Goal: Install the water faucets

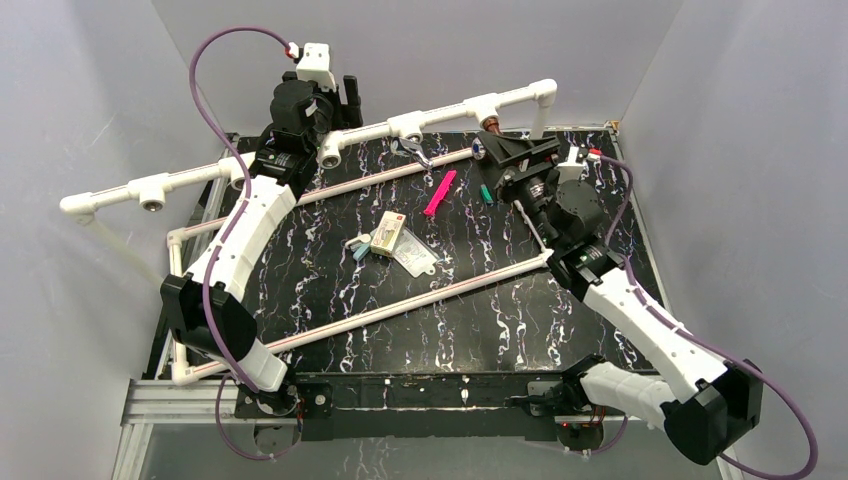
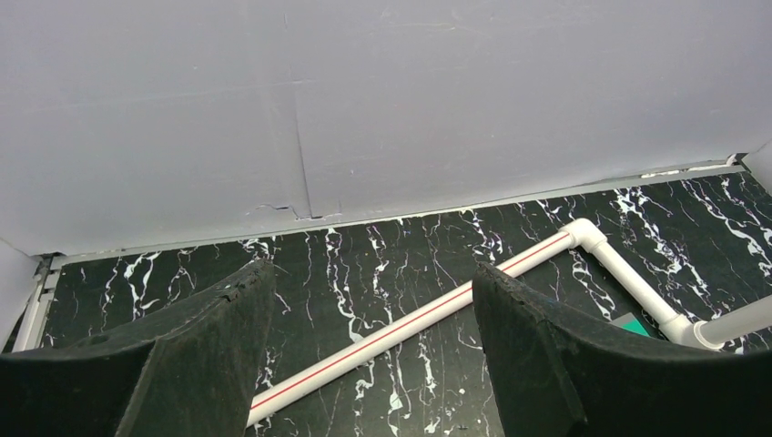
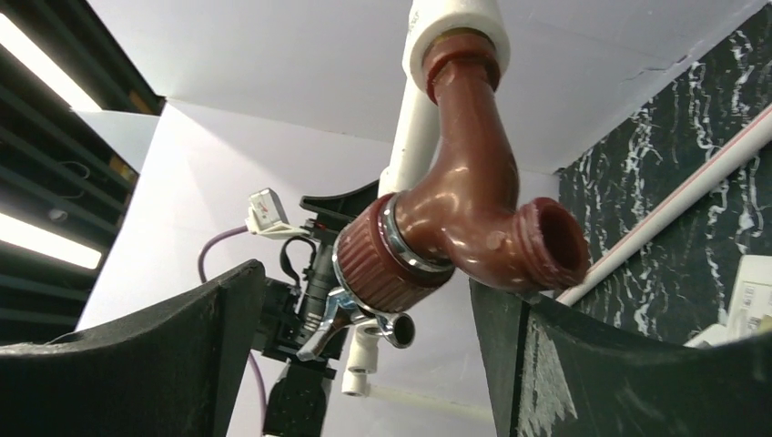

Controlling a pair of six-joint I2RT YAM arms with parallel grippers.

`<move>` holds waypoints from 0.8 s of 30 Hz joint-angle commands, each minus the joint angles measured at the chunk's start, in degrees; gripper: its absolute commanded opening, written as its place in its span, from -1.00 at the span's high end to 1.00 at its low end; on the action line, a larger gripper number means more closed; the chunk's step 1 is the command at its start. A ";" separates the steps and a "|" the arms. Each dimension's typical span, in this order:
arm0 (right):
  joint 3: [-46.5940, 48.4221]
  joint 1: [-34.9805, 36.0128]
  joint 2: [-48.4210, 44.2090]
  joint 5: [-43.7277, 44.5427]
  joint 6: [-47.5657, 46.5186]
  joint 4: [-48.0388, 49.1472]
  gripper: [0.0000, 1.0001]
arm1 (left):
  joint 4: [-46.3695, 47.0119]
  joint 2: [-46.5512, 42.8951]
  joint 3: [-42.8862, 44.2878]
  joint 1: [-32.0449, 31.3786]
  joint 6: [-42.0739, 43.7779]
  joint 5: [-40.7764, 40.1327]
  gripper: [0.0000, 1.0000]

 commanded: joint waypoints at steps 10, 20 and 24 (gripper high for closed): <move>-1.69 0.01 -7.83 0.67 -11.07 -10.42 -0.89 | -11.87 5.21 -4.62 -0.29 0.08 0.63 -0.53; -0.75 -0.07 -12.63 4.93 -27.17 -18.27 -0.87 | -11.89 5.81 -4.25 -0.29 -0.13 1.16 -0.53; 1.13 0.00 -13.29 7.71 -40.03 -20.14 -0.90 | -11.84 5.66 -4.38 -0.33 -0.03 0.94 -0.53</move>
